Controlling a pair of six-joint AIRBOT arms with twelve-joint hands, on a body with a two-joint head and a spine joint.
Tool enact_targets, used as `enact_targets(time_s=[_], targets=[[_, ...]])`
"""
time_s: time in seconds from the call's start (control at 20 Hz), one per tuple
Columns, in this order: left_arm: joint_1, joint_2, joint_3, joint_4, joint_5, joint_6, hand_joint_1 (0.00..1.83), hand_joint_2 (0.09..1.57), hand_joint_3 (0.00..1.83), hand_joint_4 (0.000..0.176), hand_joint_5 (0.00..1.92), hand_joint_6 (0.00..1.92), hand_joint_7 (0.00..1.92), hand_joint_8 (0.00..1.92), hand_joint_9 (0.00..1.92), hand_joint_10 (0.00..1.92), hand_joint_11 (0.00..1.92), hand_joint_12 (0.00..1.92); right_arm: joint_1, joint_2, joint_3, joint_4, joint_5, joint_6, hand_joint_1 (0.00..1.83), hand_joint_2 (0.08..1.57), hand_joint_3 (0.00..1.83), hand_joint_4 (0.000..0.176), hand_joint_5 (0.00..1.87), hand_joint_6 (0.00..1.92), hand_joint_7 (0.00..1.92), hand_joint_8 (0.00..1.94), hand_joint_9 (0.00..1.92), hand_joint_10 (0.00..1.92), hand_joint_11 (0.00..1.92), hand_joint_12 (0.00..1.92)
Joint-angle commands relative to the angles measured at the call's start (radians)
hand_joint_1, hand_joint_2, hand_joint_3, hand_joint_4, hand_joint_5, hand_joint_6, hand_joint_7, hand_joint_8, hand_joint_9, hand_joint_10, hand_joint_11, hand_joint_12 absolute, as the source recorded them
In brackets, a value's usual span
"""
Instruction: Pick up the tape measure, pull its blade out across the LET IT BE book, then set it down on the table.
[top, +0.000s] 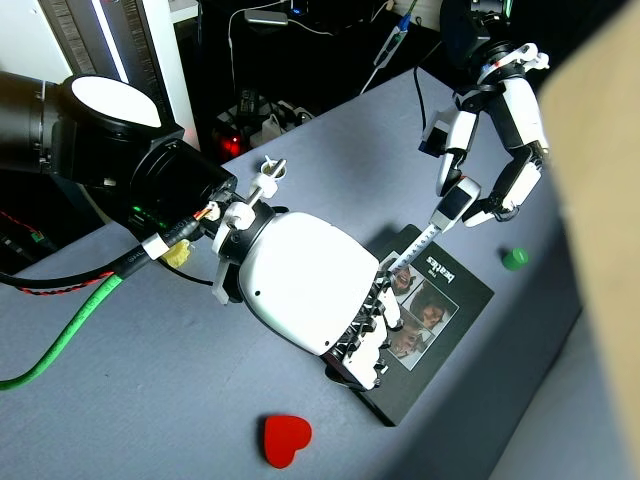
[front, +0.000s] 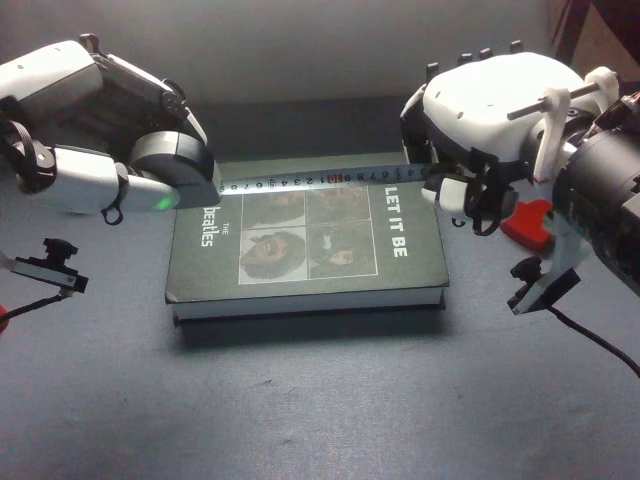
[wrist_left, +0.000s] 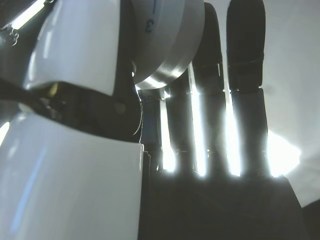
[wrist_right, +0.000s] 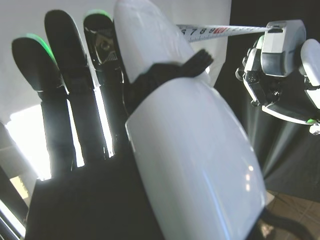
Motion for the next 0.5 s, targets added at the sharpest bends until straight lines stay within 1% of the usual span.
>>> enact_targets(time_s=[0.0, 0.1, 0.3, 0.45], targets=[[-0.01, 0.005, 0.007, -0.015, -0.116, -0.006, 1.39, 1.06, 0.0, 0.0, 1.0, 0.83, 1.19, 0.61, 1.01, 1.08, 0.96, 0.91, 0.001, 0.017, 0.008, -0.067, -0.073, -0.01, 1.34, 1.19, 0.0, 0.0, 0.73, 1.24, 0.92, 1.14, 0.73, 1.43, 0.65, 1.46], [-0.01, 0.004, 0.006, -0.015, -0.116, -0.006, 1.39, 1.06, 0.0, 0.0, 1.0, 0.82, 1.19, 0.61, 1.01, 1.08, 0.97, 0.92, -0.005, 0.025, 0.015, -0.07, -0.068, -0.005, 1.35, 1.19, 0.0, 0.0, 0.73, 1.24, 0.92, 1.14, 0.72, 1.46, 0.64, 1.47], [-0.01, 0.004, 0.006, -0.015, -0.117, -0.006, 1.39, 1.06, 0.0, 0.0, 1.0, 0.82, 1.19, 0.61, 1.0, 1.09, 0.96, 0.91, -0.013, 0.034, 0.029, -0.085, -0.06, 0.008, 1.35, 1.18, 0.0, 0.0, 0.77, 1.21, 0.93, 1.11, 0.75, 1.43, 0.66, 1.47], [-0.01, 0.003, 0.009, -0.015, -0.117, -0.006, 1.39, 1.06, 0.0, 0.0, 0.99, 0.82, 1.2, 0.61, 1.0, 1.09, 0.95, 0.9, -0.016, 0.041, 0.04, -0.09, -0.057, 0.013, 1.35, 1.19, 0.0, 0.0, 0.74, 1.23, 0.93, 1.13, 0.72, 1.45, 0.64, 1.46]])
